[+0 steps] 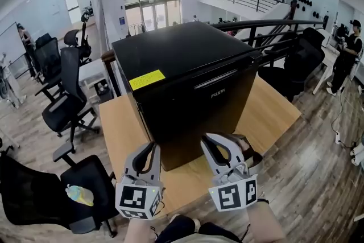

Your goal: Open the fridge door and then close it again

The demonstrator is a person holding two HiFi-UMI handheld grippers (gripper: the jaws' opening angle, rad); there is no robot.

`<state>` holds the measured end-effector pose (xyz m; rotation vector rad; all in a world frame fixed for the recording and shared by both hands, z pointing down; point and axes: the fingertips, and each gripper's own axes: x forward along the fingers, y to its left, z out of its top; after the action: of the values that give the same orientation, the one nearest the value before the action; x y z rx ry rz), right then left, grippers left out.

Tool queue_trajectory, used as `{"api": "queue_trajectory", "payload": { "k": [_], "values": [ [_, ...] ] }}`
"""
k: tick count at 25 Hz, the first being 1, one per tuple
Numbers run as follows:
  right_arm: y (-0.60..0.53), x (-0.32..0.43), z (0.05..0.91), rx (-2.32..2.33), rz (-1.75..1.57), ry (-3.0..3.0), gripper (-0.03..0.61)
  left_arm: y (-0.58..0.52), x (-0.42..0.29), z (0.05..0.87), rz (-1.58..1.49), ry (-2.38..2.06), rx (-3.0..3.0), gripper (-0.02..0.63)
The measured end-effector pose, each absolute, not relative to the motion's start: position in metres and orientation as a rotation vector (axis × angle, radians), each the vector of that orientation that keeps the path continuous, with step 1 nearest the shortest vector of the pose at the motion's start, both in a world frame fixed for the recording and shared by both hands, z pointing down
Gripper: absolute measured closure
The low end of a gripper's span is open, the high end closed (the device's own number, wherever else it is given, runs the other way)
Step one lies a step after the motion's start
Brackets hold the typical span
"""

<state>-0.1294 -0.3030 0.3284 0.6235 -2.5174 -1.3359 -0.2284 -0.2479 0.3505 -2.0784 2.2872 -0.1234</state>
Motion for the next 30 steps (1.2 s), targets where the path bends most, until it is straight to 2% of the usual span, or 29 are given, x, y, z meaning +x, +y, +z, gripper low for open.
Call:
{"api": "queue_trajectory", "payload": {
  "k": [8, 11, 14, 20, 30],
  "values": [
    [-0.313, -0.156, 0.299, 0.621, -1.596, -2.271, 0.517, -0.257, -0.25, 0.336, -0.064, 2.231, -2.112, 0.596],
    [-0.315, -0.162, 0.292, 0.623, -1.682, -2.173, 0.502, -0.258, -0.25, 0.333, -0.017, 2.203, -2.146, 0.51],
    [-0.319, -0.164, 0.283, 0.627, -1.727, -2.105, 0.478, -0.258, -0.247, 0.33, 0.002, 2.16, -2.19, 0.481],
    [-0.324, -0.179, 0.269, 0.554, -1.788, -1.966, 0.345, -0.263, -0.244, 0.326, 0.025, 2.102, -2.225, 0.403],
    [-0.332, -0.195, 0.267, 0.428, -1.789, -1.859, 0.241, -0.27, -0.249, 0.319, 0.043, 2.075, -2.225, 0.373]
  ]
}}
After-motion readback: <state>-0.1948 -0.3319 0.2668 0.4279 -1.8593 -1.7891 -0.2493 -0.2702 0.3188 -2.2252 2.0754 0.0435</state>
